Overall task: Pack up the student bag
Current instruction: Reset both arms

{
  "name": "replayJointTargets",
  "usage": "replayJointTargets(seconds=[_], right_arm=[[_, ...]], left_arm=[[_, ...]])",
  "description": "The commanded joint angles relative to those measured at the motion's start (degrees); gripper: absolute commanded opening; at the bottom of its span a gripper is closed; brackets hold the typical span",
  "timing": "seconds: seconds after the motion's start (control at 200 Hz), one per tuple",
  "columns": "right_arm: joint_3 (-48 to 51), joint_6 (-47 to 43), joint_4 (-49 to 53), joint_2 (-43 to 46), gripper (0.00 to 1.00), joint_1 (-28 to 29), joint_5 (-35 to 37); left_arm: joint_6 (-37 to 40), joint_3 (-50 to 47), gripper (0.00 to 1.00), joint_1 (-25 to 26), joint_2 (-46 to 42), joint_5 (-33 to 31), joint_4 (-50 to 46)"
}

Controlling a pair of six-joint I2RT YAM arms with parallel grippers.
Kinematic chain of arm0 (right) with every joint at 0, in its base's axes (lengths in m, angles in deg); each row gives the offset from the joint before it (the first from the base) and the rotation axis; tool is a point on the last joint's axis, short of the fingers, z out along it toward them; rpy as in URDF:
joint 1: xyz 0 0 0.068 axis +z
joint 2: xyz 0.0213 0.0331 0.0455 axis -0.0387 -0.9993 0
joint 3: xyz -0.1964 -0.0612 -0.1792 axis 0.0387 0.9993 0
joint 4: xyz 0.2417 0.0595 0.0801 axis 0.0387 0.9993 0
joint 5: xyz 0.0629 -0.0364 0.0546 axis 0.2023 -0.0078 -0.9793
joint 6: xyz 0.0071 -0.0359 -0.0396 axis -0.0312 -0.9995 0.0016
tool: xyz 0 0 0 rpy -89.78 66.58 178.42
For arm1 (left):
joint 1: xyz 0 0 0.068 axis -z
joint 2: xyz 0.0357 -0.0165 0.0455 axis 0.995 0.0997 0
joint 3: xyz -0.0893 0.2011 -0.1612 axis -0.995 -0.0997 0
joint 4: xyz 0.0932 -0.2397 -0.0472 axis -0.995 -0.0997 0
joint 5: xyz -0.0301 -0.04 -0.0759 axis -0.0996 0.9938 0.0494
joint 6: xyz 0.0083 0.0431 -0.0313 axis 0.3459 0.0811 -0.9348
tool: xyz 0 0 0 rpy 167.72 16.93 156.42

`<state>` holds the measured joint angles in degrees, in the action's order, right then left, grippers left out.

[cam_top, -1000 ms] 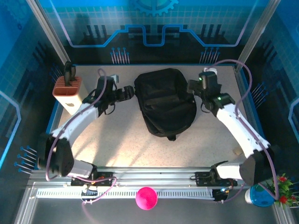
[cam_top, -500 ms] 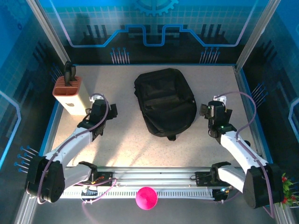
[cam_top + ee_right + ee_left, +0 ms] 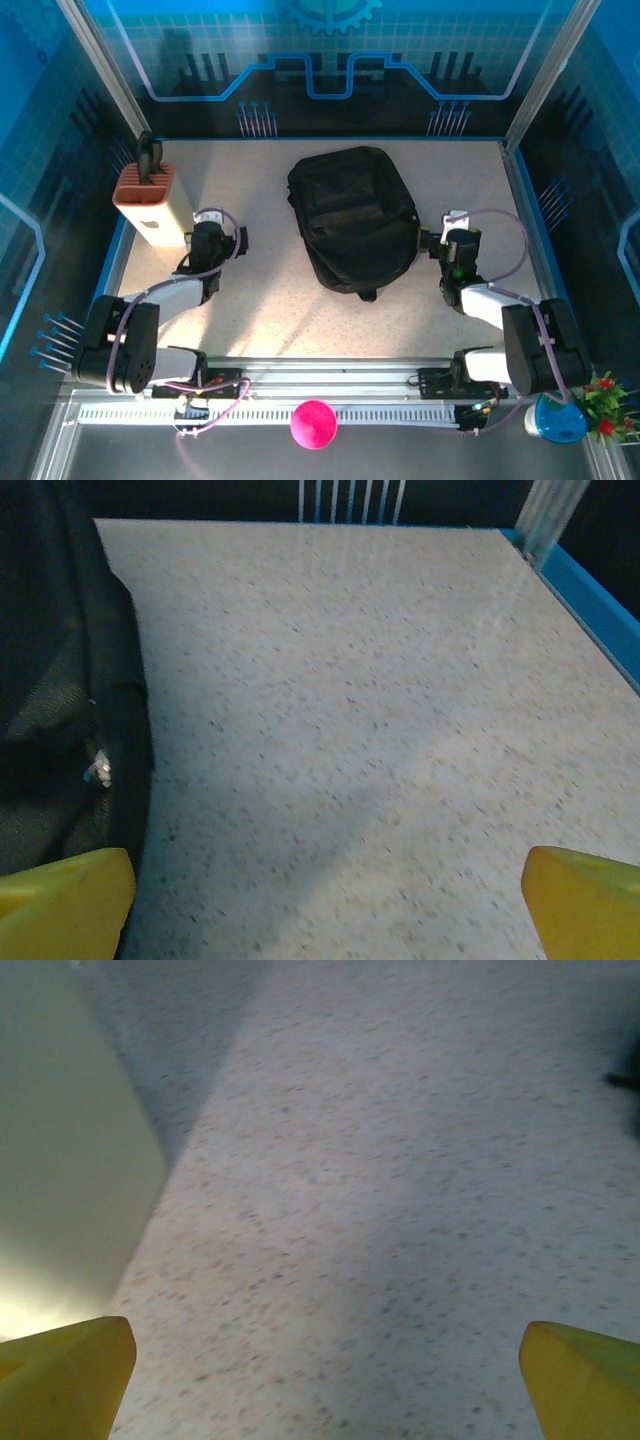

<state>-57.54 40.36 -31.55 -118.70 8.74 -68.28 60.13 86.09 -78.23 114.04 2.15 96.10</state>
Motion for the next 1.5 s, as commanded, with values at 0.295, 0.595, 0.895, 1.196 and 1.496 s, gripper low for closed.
replayJointTargets(seconds=[0.295,0.595,0.895,1.196,1.496], right_arm=[[0.9,-2.3,-16.6,-8.0,1.00,-2.4,-6.8],[1.8,-2.9,-22.4,-12.4,1.00,-2.1,-6.6],[-1.6,-3.3,-15.9,-12.4,1.00,-1.3,-5.3],[-1.6,-3.3,-15.8,-12.5,1.00,-1.3,-5.3],[-1.6,-3.3,-15.8,-12.5,1.00,-1.3,-5.3]], left_arm=[[4.0,-2.0,0.99,-5.2,9.1,16.3,22.3],[3.4,-1.8,0.99,-6.0,12.5,17.2,24.6],[3.1,-1.8,0.99,-6.0,12.6,15.3,24.7],[3.5,-1.7,0.99,-5.8,12.7,15.8,24.5],[3.4,-1.6,0.99,-5.9,12.8,15.9,24.4]])
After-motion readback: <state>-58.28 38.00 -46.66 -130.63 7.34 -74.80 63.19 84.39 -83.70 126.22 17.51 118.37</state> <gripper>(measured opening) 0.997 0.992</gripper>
